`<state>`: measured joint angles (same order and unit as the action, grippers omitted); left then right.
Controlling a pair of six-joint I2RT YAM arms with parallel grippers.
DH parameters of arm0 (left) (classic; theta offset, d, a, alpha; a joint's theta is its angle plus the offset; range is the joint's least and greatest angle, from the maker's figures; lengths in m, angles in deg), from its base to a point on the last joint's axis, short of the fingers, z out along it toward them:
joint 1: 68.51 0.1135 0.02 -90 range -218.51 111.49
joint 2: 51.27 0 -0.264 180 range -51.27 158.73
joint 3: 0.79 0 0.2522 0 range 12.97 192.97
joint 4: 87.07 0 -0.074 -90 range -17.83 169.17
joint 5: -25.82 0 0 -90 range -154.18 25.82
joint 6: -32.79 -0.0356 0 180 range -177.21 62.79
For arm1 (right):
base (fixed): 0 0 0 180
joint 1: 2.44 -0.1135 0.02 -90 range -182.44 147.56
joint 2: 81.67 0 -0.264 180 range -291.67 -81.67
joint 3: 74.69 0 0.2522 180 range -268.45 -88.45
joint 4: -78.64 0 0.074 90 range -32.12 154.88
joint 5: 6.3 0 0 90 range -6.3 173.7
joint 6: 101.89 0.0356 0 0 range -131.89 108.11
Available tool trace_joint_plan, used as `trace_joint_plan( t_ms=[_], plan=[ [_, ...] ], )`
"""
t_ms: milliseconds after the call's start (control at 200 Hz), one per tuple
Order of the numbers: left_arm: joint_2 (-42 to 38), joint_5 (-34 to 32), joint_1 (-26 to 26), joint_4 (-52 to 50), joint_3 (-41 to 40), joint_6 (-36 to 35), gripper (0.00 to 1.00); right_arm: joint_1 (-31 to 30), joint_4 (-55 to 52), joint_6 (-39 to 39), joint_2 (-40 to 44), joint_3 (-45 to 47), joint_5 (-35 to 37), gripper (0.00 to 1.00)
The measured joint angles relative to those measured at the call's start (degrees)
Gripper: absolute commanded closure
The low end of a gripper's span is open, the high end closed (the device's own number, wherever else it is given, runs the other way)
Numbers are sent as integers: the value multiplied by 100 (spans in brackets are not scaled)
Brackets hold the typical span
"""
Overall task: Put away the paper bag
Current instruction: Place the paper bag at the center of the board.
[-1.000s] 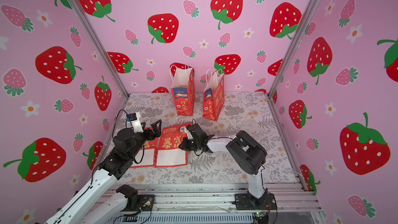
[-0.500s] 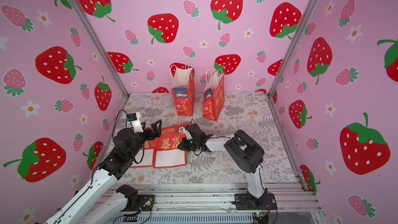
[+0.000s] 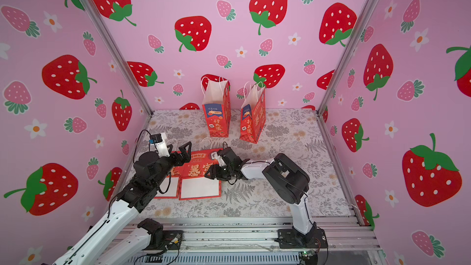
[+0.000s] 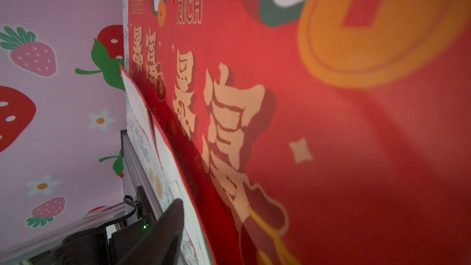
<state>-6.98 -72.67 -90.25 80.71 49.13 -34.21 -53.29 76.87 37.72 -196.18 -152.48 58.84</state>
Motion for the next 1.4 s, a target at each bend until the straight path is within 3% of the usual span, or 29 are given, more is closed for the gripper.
trace_joint_plan(
  t_ms=[335, 700, 875, 1146, 1401],
  plan=[
    [-20, -2, 0, -2, 0, -2, 0, -4, -326, -192, 42, -125, 157, 12],
    [-48, -4, 0, -4, 0, -2, 0, -195, -918, -402, 39, -490, 363, 9],
    [-87, -9, 0, -7, 0, -7, 0, -203, -1451, -695, 144, -525, 848, 5],
    [-107, -9, 0, -13, 0, -28, 0, -203, -2479, -1130, 772, -501, 1871, 0],
    [-118, -35, 0, -31, 0, -52, 0, -28, -2837, -1611, 1871, -308, 2413, 2]
  ],
)
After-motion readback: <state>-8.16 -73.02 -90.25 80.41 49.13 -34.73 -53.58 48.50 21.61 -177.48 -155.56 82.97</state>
